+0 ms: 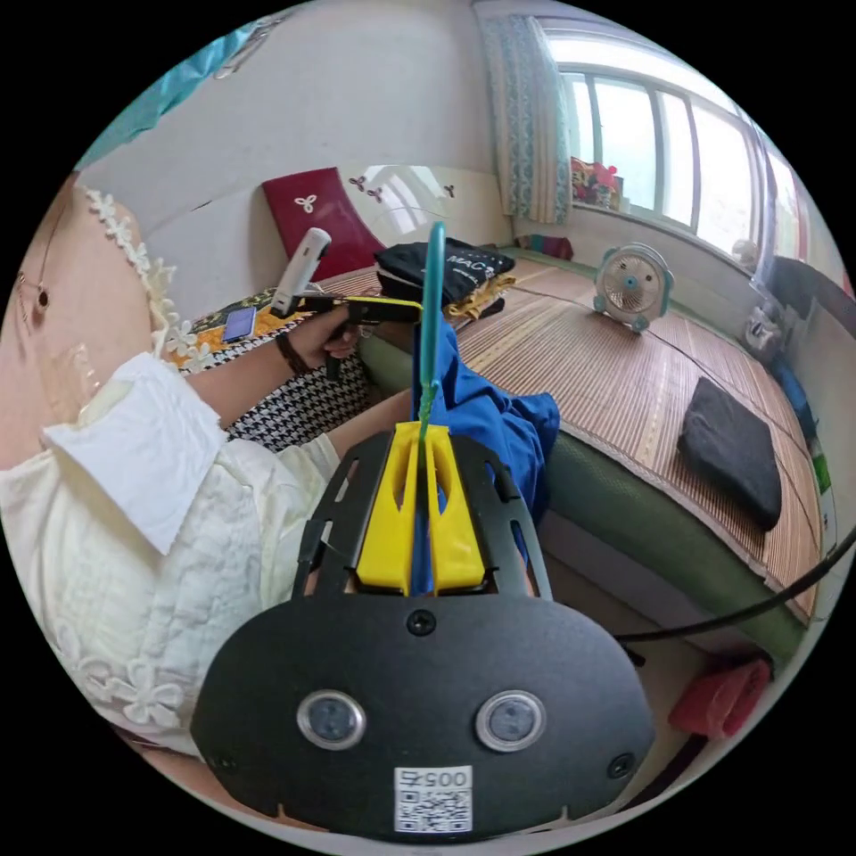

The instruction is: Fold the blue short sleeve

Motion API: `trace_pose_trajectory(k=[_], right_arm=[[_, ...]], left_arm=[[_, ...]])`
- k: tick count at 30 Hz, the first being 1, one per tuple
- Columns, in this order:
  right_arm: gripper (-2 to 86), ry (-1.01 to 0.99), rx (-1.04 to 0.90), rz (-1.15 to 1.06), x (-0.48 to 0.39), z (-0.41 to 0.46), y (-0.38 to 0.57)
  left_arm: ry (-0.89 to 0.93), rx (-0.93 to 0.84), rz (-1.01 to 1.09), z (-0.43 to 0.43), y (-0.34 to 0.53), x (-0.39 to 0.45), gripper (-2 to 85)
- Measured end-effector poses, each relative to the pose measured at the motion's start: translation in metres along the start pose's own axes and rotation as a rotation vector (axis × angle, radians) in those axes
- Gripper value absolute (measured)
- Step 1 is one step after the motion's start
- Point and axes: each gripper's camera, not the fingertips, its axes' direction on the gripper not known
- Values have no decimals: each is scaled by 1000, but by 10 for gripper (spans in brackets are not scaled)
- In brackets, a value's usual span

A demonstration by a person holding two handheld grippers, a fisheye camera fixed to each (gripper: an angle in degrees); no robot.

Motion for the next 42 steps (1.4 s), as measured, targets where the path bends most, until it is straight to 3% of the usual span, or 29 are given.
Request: trace_pose_trajectory(k=[6,10,17,20,24,30,36,42], right_arm=[[-16,-13,144,170,30,-27,8],[-16,62,103,236,29,-7,-4],[-16,112,-10,257,15,61,-51],[-16,66,-15,266,15,77,-69],[-15,81,-35,254,10,86,-83],[-15,86,-42,250,8,80,-94],[-4,96,-41,264,6,71,-102],[58,99,-53,304,19,52,-110]], left_arm=[[63,-137,-16,25,10,2,14],[49,-213,96,24,21,25,12],[46,-255,118,-10,47,36,25],[96,-189,73,-40,56,35,53],[138,-33,228,-88,52,77,73],[355,69,337,-112,32,131,110],[377,96,331,-116,21,144,48],[378,184,274,-145,17,125,43]])
